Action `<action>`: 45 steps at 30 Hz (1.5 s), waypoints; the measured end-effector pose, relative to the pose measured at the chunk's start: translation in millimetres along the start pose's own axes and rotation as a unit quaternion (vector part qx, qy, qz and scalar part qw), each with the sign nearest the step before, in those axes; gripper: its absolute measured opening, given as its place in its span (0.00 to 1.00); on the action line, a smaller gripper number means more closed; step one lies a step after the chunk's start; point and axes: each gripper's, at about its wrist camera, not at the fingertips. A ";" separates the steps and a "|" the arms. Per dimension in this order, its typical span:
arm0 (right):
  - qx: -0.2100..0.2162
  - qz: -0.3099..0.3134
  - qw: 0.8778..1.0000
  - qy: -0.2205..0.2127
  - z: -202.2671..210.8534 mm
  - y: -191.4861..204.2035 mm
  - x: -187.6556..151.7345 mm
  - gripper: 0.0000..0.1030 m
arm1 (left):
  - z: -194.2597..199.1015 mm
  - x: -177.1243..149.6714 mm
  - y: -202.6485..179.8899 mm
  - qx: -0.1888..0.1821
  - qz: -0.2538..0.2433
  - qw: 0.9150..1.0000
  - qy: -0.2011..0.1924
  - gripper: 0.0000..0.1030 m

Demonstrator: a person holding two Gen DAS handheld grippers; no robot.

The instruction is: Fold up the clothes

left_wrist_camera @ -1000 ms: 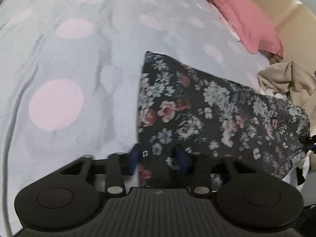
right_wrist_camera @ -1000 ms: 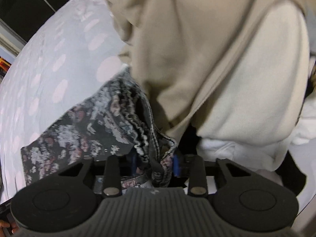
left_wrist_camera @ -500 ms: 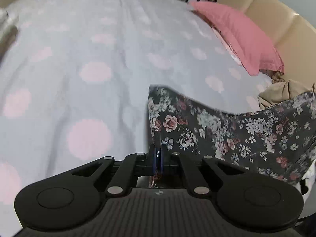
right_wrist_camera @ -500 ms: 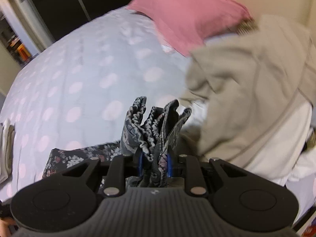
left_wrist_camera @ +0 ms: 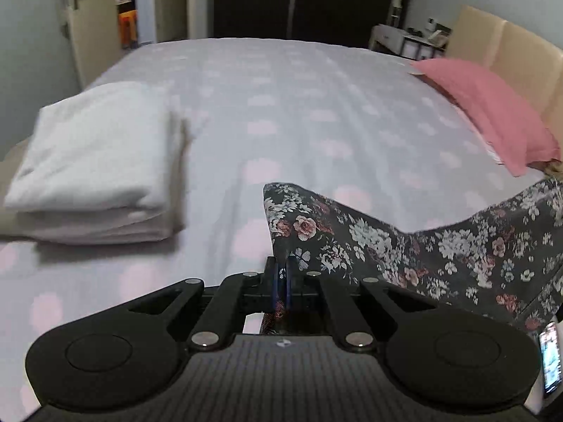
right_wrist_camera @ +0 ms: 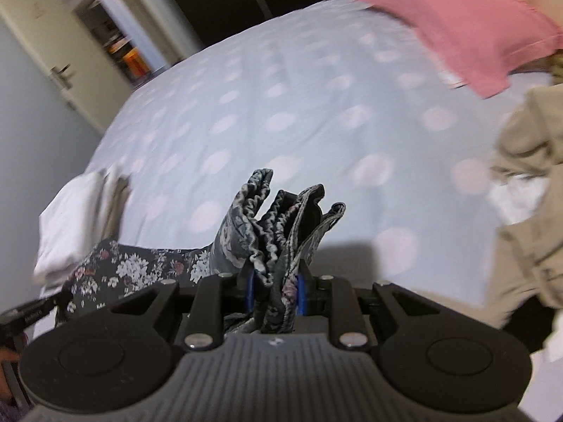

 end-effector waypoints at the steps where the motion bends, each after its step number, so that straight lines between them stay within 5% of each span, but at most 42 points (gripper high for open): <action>1: 0.005 0.001 1.000 0.007 -8.7 1.7 -5.0 0.23 | -3.1 -6.9 4.0 0.003 0.005 1.000 0.006 0.02; 13: -0.044 -0.052 0.993 0.100 -95.6 -57.3 -73.9 0.24 | -76.7 -71.2 9.5 0.042 -0.008 0.993 0.110 0.03; 16: -0.057 -0.066 0.989 0.118 -119.9 -68.8 -84.5 0.25 | -86.5 -79.2 15.0 0.052 -0.009 0.991 0.122 0.11; 21: -0.068 -0.061 0.989 0.118 -123.8 -75.8 -86.3 0.44 | -81.5 -84.4 13.8 0.077 -0.017 0.991 0.105 0.22; 26: -0.057 -0.040 0.995 0.066 -97.0 -74.2 -78.8 0.45 | -61.6 -78.7 7.4 0.072 -0.023 0.996 0.054 0.40; 30: -0.050 -0.026 0.998 0.041 -91.7 -78.4 -63.2 0.50 | -58.7 -69.2 4.7 0.061 -0.018 0.998 0.024 0.41; 45: -0.008 -0.017 0.992 0.126 -142.8 -95.0 -55.8 0.51 | -87.9 -64.3 -2.9 0.042 -0.022 0.998 0.037 0.41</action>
Point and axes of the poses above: each gripper's, at about its wrist camera, not at the fingertips, and z roughly against the way its jaws point, y to its left, x to its top, and after that the axes turned 9 degrees about y, right-handed
